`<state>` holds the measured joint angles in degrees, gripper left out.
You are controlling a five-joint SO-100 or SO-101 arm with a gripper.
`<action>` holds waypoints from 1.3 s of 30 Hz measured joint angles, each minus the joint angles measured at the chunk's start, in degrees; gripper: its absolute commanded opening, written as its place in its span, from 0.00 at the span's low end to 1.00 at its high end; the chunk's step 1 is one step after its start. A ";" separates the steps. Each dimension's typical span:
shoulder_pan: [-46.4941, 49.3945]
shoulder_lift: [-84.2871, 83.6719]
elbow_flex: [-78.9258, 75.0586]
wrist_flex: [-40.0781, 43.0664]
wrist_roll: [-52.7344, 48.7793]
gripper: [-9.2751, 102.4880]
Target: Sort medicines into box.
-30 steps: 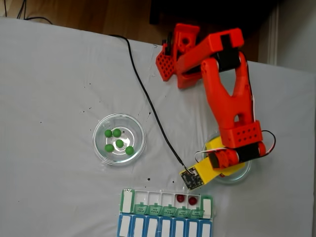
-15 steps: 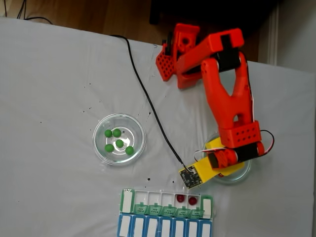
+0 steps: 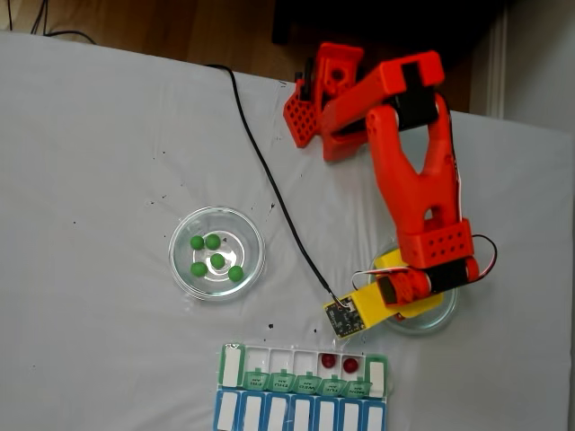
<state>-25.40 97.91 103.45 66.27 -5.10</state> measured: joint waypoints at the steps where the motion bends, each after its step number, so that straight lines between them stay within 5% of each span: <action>1: 0.00 0.00 0.00 0.00 0.00 0.22; 39: 0.79 -0.70 0.00 0.44 -7.73 0.23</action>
<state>-24.61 97.21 103.45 66.71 -12.83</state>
